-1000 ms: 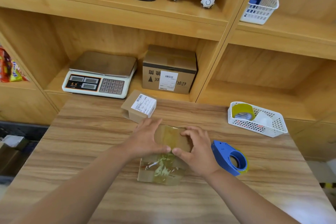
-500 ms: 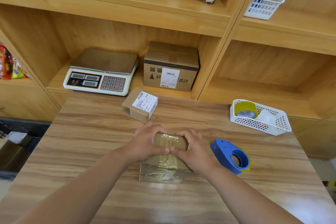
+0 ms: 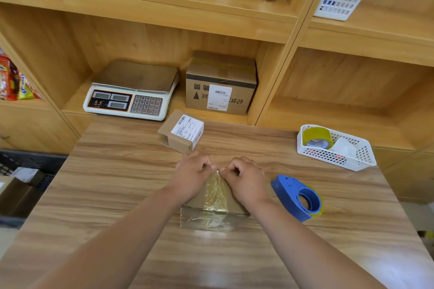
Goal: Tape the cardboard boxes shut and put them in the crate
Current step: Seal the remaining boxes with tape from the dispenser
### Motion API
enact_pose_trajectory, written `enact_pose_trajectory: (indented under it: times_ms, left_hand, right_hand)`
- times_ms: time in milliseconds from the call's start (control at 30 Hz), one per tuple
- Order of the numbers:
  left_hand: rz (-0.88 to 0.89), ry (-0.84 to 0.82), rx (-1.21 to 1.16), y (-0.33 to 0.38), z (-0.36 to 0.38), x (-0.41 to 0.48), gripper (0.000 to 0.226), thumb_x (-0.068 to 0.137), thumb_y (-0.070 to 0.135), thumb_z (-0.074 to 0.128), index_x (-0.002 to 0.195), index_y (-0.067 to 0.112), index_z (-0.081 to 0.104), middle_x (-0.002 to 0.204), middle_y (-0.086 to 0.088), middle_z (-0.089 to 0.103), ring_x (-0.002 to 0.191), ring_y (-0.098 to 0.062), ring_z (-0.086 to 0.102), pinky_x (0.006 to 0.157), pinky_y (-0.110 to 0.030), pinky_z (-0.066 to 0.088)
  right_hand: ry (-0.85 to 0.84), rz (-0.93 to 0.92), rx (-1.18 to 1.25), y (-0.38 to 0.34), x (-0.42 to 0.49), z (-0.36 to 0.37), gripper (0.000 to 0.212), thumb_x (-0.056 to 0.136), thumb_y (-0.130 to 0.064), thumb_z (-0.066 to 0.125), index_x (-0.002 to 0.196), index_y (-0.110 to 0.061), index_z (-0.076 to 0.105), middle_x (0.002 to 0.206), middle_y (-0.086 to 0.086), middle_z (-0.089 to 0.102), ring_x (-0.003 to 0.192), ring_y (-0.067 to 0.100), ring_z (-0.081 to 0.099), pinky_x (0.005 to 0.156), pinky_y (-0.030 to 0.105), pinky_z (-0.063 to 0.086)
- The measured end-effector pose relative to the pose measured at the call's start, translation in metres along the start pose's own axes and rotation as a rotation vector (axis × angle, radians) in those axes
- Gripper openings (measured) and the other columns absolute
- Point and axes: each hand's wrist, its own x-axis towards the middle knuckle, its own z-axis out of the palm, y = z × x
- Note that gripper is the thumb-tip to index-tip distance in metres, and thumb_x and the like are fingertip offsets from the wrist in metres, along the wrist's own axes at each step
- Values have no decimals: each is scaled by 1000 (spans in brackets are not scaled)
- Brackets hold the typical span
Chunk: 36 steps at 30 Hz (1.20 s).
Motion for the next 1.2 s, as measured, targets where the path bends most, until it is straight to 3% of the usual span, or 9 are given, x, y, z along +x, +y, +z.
enact_pose_trajectory:
  times_ms: [200, 333, 533, 700, 900, 1000, 1067, 1133, 1200]
  left_hand:
    - [27, 25, -22, -7, 3, -1, 31, 93, 19, 53, 66, 31, 47, 82, 6, 48, 92, -21, 46, 84, -36, 38]
    - [32, 30, 1, -7, 4, 0, 28, 94, 16, 52, 69, 27, 50, 84, 2, 49, 93, -23, 46, 84, -35, 36]
    - [33, 43, -92, -7, 4, -3, 29, 87, 23, 66, 62, 29, 51, 80, 6, 48, 90, -18, 46, 79, -30, 36]
    - [39, 33, -78, -6, 5, 0, 32, 89, 18, 63, 61, 26, 48, 81, 4, 48, 91, -19, 45, 76, -26, 31]
    - [34, -1, -77, -11, 5, 3, 35, 91, 10, 55, 64, 31, 50, 84, 8, 48, 98, -22, 46, 80, -25, 31]
    - [39, -49, -77, -13, 3, 5, 35, 94, 9, 50, 70, 34, 53, 89, 9, 48, 101, -20, 46, 86, -25, 33]
    - [58, -69, -86, -11, 0, 4, 26, 91, 18, 49, 71, 33, 53, 89, 9, 48, 99, -17, 46, 84, -17, 32]
    - [58, -95, -96, -9, -3, 2, 12, 81, 30, 46, 71, 31, 53, 88, 10, 48, 95, -12, 45, 78, -4, 28]
    - [47, -137, -101, -8, -7, 0, 8, 79, 33, 50, 77, 29, 56, 91, 11, 47, 97, -9, 43, 77, -3, 27]
  right_hand:
    - [-68, 41, -127, -11, -4, 3, 46, 68, -71, 53, 70, -26, 45, 80, -12, 52, 86, 12, 48, 79, 33, 31]
    - [-58, 22, -42, -9, -3, 1, 33, 82, -47, 65, 66, -27, 44, 78, -12, 50, 87, 15, 46, 77, 32, 31]
    - [-136, 23, 138, -4, -1, -3, 34, 86, -25, 67, 62, -31, 43, 77, -8, 51, 88, 17, 44, 70, 21, 32]
    - [-190, 37, 239, 0, 2, -7, 32, 87, -11, 63, 64, -28, 50, 77, -11, 52, 85, 15, 49, 75, 24, 33]
    - [-259, 94, 329, -6, 1, -20, 28, 91, -4, 55, 69, -21, 56, 87, -5, 57, 78, -1, 51, 68, 4, 37]
    - [-249, 154, 276, -8, 0, -16, 22, 91, -15, 55, 71, -24, 56, 91, -9, 59, 96, 13, 51, 78, 16, 38]
    - [-256, 132, 51, -9, -1, -12, 15, 87, -37, 60, 78, -27, 55, 93, -15, 56, 101, 13, 42, 88, 27, 34]
    - [-243, 99, -99, -8, -2, -10, 28, 80, -54, 64, 85, -29, 52, 96, -17, 53, 99, 11, 36, 92, 30, 30]
    - [-227, 85, -86, -8, -3, -10, 34, 75, -58, 66, 88, -31, 50, 100, -17, 53, 102, 12, 36, 91, 29, 29]
